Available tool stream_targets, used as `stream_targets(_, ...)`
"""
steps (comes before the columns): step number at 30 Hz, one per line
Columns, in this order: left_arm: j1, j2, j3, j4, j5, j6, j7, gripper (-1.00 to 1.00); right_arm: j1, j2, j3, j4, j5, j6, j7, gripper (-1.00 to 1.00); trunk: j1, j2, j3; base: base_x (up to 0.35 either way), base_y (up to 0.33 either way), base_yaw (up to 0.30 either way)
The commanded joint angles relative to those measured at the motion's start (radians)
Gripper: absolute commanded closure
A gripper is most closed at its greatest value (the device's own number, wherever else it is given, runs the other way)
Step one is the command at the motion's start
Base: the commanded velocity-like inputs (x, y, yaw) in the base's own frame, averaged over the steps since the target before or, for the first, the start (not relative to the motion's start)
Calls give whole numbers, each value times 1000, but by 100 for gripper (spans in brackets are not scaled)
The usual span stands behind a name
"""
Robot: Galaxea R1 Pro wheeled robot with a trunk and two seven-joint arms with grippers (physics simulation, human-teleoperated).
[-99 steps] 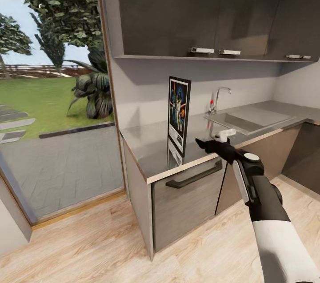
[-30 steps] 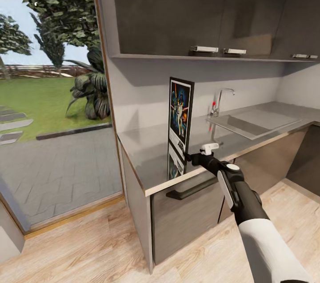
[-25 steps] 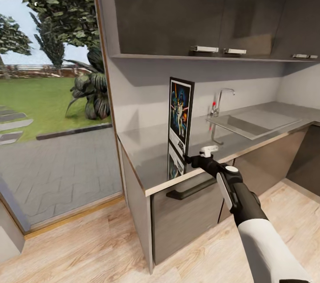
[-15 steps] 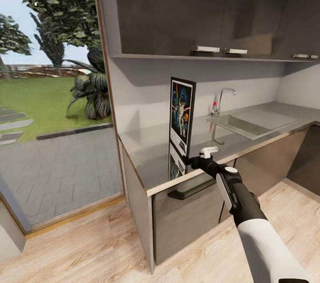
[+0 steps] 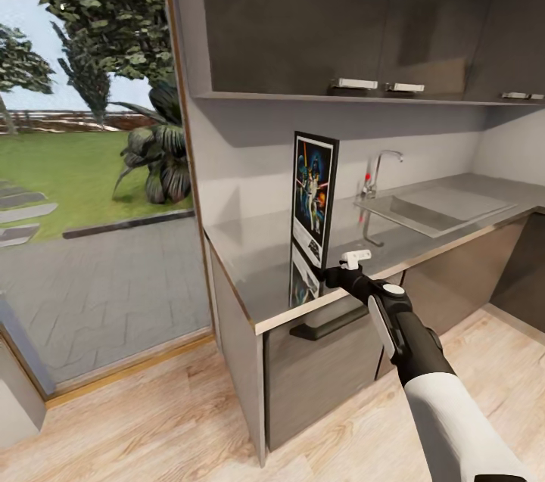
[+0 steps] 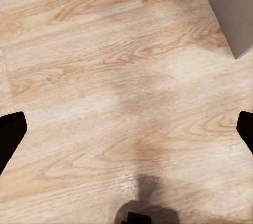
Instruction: Pick up the poster from the kitchen countertop and hang it on one of the wall nails in the kitchen.
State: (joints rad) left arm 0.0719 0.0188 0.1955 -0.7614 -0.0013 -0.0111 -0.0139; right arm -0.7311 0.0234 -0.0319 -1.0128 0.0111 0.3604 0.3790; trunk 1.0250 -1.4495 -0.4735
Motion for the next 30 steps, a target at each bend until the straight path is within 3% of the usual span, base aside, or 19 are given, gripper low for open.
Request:
stream_targets(1,0,0,1,-1,0,-1,-1,-100,-1,1,-3,-1,1,6,6,-100,0,-1,-1,0,15,0)
stream_targets(30,0,7,1,-3,0,-1,-1,-100,-1,1,-4,0,1,6,4,-100,0,-1,-1,53,3,0)
